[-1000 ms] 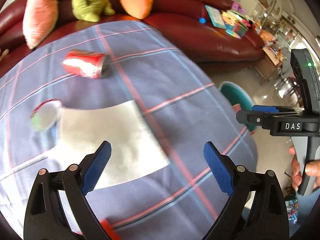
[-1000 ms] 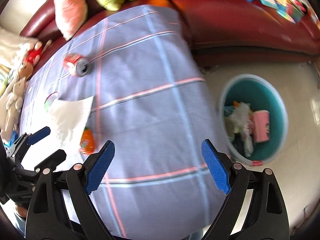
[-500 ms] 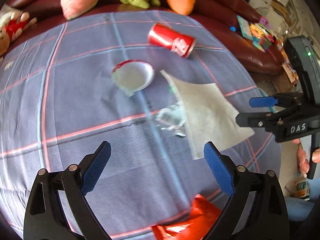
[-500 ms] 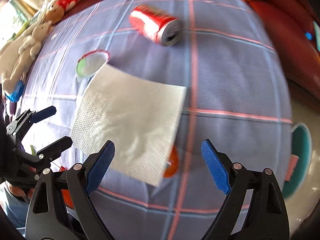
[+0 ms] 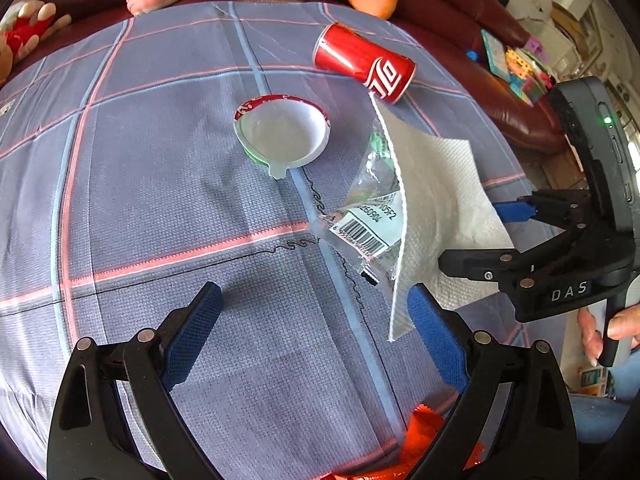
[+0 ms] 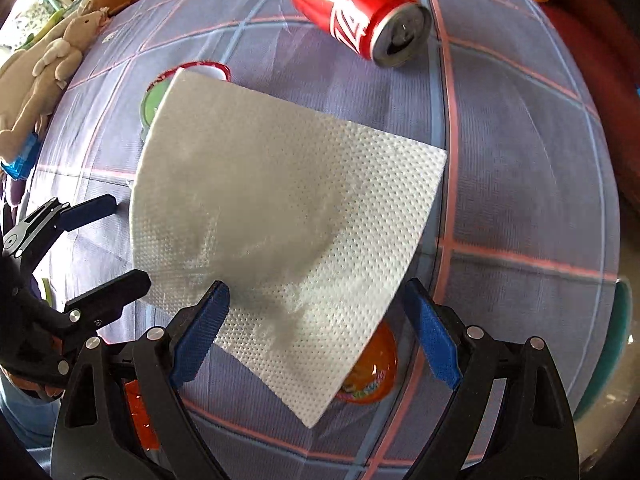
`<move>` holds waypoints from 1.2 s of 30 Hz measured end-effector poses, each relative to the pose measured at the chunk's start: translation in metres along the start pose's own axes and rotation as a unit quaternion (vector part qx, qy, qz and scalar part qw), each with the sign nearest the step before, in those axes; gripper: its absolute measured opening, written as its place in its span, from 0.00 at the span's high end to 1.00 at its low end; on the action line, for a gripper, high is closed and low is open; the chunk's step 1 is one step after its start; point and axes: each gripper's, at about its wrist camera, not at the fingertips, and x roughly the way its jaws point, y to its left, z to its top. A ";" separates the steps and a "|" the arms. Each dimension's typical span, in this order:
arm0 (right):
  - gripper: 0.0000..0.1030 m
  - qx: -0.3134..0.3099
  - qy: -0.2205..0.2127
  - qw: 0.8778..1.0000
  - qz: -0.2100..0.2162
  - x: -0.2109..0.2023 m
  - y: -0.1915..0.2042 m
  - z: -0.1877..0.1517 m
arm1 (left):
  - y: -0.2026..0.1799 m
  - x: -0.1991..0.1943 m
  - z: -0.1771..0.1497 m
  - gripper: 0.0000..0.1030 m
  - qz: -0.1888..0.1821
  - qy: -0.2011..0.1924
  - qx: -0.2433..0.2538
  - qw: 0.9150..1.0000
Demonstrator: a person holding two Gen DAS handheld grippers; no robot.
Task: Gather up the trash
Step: 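Grasp the clear snack packet with the left gripper while the right gripper grasps the white tissue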
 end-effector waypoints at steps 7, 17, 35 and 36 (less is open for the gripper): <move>0.63 -0.012 -0.023 0.999 -0.030 -0.007 0.002 -0.003 | 0.005 -0.002 0.000 0.09 -0.001 -0.001 -0.005 1.000; 0.96 0.018 -0.085 0.996 -0.013 -0.060 -0.018 -0.014 | -0.009 -0.013 0.004 0.09 0.009 -0.012 0.010 1.000; 0.36 0.068 -0.103 0.992 -0.005 -0.073 -0.065 -0.025 | -0.058 0.027 0.034 0.44 0.049 -0.005 0.104 0.993; 0.36 0.064 -0.100 0.993 -0.004 -0.069 -0.063 -0.024 | -0.055 0.026 0.033 0.45 0.045 -0.005 0.100 0.994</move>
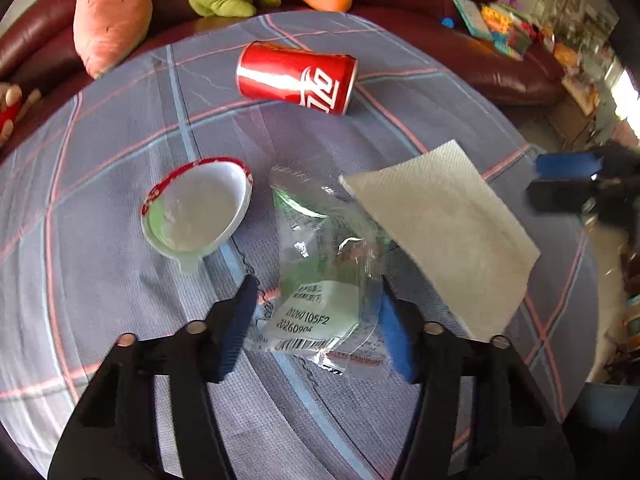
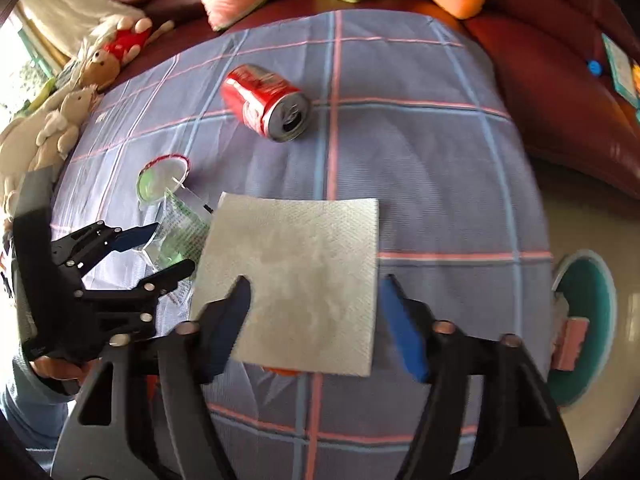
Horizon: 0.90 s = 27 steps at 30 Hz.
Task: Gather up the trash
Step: 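Grasp the clear snack packet with the left gripper while the right gripper grasps the white tissue, then lift the packet and tissue and carry both toward the teal bucket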
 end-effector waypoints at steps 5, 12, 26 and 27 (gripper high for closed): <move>0.28 0.003 0.042 0.999 -0.006 0.044 0.005 0.008 | 0.015 -0.007 -0.010 0.45 -0.004 -0.004 -0.019 1.000; 0.13 -0.005 0.051 0.998 -0.027 0.066 0.018 0.006 | 0.035 -0.010 -0.017 0.41 -0.018 -0.011 -0.052 0.998; 0.91 -0.065 0.034 0.996 -0.050 0.059 0.057 -0.008 | 0.044 -0.018 -0.027 0.44 -0.024 -0.026 -0.086 0.996; 0.92 -0.062 0.035 0.997 -0.045 0.057 0.056 -0.006 | 0.044 -0.020 -0.027 0.45 -0.023 -0.027 -0.086 0.996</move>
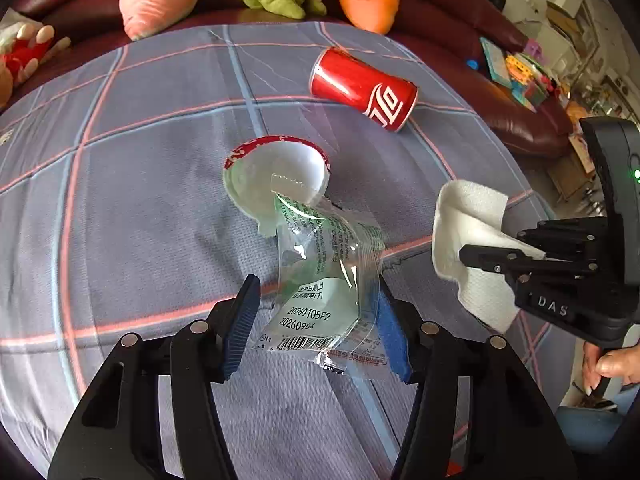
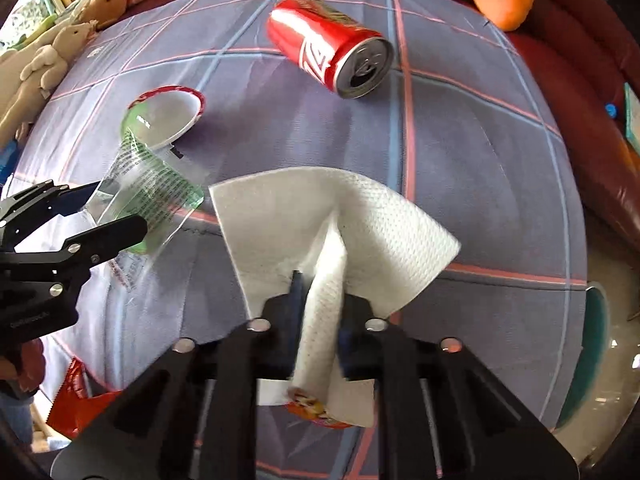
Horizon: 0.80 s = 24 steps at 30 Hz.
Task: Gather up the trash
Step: 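Lift the packet and tissue and carry both toward the teal bucket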
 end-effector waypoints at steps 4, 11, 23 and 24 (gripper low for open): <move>0.93 0.032 -0.025 0.999 0.019 -0.021 -0.012 0.002 | -0.009 -0.019 -0.001 0.45 0.002 -0.014 0.005 1.000; 0.93 0.073 -0.080 0.994 0.021 -0.072 -0.048 -0.009 | -0.043 -0.045 0.008 0.45 0.003 -0.036 0.024 0.999; 0.92 0.167 -0.120 0.979 0.004 -0.119 -0.161 -0.068 | -0.172 -0.036 0.030 0.45 -0.042 -0.041 0.095 0.994; 0.92 0.176 -0.122 0.977 -0.001 -0.122 -0.171 -0.075 | -0.185 -0.032 0.031 0.45 -0.047 -0.039 0.102 0.993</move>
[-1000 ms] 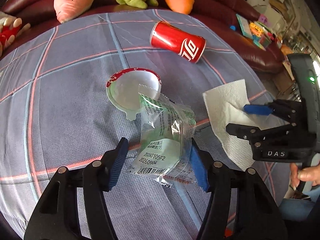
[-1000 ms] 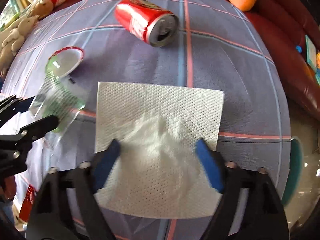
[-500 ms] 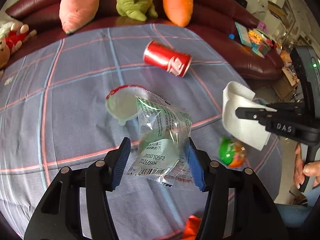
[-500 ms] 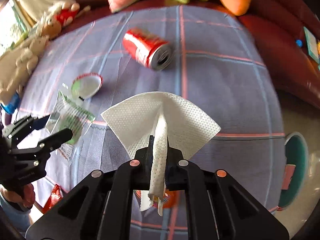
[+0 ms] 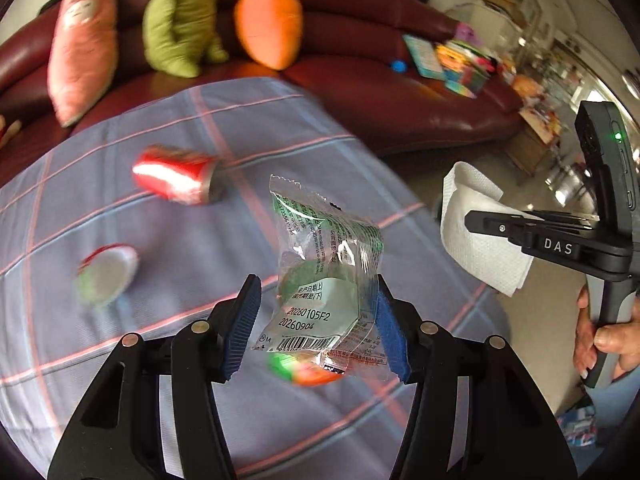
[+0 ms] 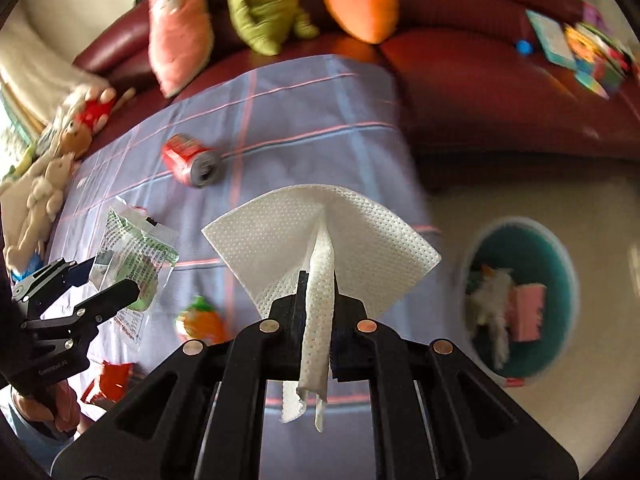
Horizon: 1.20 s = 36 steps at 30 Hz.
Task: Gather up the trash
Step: 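Lift the packet and tissue and carry both toward the teal bucket, then open the right gripper to drop the tissue into the bucket while the left gripper releases the packet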
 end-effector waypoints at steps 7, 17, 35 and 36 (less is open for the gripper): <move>0.91 0.075 -0.019 0.997 -0.027 -0.024 -0.095 -0.023 | -0.077 0.043 0.020 0.45 -0.029 0.023 0.049 0.998; 0.89 0.179 -0.030 0.982 -0.044 -0.031 -0.203 -0.046 | -0.157 0.105 0.045 0.45 -0.051 0.059 0.098 0.992; 0.89 0.218 -0.006 0.974 -0.056 -0.009 -0.262 -0.048 | -0.230 0.199 0.059 0.36 -0.070 0.123 0.126 0.982; 0.89 0.218 -0.005 0.974 -0.057 -0.009 -0.263 -0.048 | -0.232 0.201 0.059 0.31 -0.070 0.125 0.126 0.982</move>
